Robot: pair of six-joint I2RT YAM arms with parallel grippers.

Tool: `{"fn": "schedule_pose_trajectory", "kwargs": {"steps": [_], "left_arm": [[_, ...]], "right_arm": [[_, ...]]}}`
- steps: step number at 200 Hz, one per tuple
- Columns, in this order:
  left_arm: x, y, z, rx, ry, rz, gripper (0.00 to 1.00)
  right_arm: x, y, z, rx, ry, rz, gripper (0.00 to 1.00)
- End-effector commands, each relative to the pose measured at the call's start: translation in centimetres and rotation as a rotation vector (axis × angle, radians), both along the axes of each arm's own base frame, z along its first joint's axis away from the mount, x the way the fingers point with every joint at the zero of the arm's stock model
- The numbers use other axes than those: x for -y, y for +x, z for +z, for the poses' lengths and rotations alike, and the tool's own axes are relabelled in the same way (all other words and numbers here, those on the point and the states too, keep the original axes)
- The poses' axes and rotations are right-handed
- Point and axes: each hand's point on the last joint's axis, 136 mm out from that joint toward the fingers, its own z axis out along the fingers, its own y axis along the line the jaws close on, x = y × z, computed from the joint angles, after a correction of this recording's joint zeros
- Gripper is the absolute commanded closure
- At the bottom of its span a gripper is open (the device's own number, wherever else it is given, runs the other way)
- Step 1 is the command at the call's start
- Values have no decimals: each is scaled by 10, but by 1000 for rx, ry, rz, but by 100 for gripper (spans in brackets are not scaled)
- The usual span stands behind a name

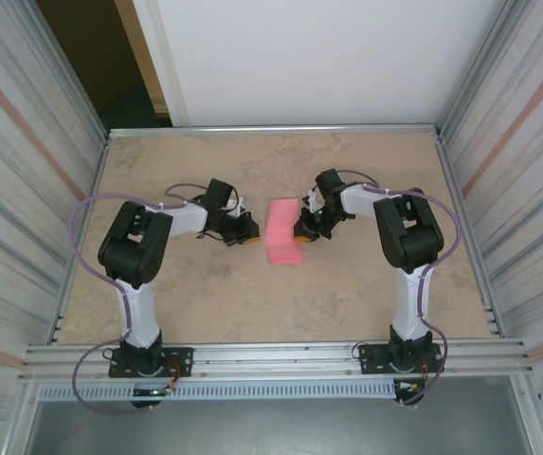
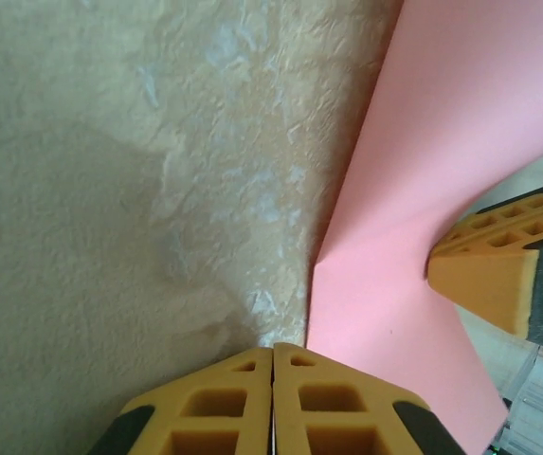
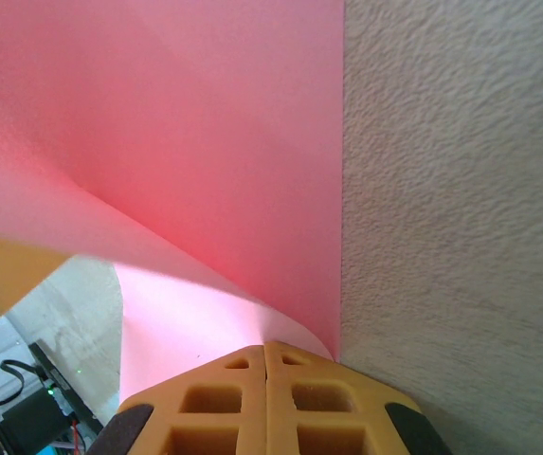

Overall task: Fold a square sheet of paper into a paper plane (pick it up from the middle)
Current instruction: First fold the square sheet of paper in half at the center of the table.

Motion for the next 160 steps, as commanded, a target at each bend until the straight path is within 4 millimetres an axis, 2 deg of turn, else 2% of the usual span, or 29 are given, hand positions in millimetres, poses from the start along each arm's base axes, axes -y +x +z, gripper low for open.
{"fn": "schedule_pose_trajectory", "kwargs": {"steps": [1,14,32,59,65,69,84,116,144,149,160], "left_arm": [[29,11,40,109,-70,-61,90],[46,13,43,126,-91,-94,90],[64,18,33,114,-97,-115,90],[70,26,20,98,-98,-107,90],[68,28,20,98,-97,-97,90],[64,28,5,70,-84,-89,90],[50,33,-6,55,-70,-59,90],[11,40,-20,27,-10,22,90],[-21,50,-24,6,15,85,90],[-22,54,-11,35,8,85,90],[-24,56,-1,59,14,74,90]], "right_arm": [[86,-48,-89,-184,-436,-29,96],[86,-49,-89,-185,-436,-27,96],[87,-49,-90,-186,-438,-27,96],[87,-49,-89,-184,-436,-27,96],[87,-49,-89,-184,-436,-28,96],[88,-49,-89,-185,-435,-30,96],[89,-48,-89,-186,-434,-35,96],[90,-48,-89,-187,-435,-37,96],[90,-47,-88,-188,-436,-39,96],[91,-48,-89,-188,-436,-39,96],[90,-47,-88,-187,-436,-39,96]]}}
